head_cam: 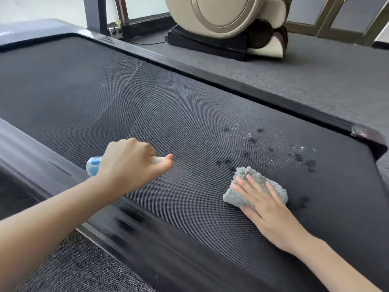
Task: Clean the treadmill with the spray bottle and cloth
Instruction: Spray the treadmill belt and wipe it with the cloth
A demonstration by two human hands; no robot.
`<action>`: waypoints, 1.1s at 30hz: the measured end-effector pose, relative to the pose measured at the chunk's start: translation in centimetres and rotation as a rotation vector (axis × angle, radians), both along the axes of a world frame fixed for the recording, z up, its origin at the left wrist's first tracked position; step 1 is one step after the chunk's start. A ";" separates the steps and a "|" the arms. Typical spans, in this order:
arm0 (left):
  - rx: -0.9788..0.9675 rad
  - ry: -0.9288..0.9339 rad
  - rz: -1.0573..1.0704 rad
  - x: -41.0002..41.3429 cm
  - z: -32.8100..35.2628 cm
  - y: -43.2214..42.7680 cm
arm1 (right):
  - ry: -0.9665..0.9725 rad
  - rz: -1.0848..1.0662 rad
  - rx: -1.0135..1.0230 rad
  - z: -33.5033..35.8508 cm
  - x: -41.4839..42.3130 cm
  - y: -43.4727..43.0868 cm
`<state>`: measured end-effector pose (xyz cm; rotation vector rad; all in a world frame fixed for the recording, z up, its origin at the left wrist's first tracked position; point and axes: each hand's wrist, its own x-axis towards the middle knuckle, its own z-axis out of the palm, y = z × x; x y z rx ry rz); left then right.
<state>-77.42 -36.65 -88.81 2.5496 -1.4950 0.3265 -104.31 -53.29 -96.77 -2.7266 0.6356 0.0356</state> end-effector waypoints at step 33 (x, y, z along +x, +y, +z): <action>-0.090 0.101 0.018 -0.5 1.0 -13.1 | -0.085 -0.003 -0.048 -0.7 -0.3 0.0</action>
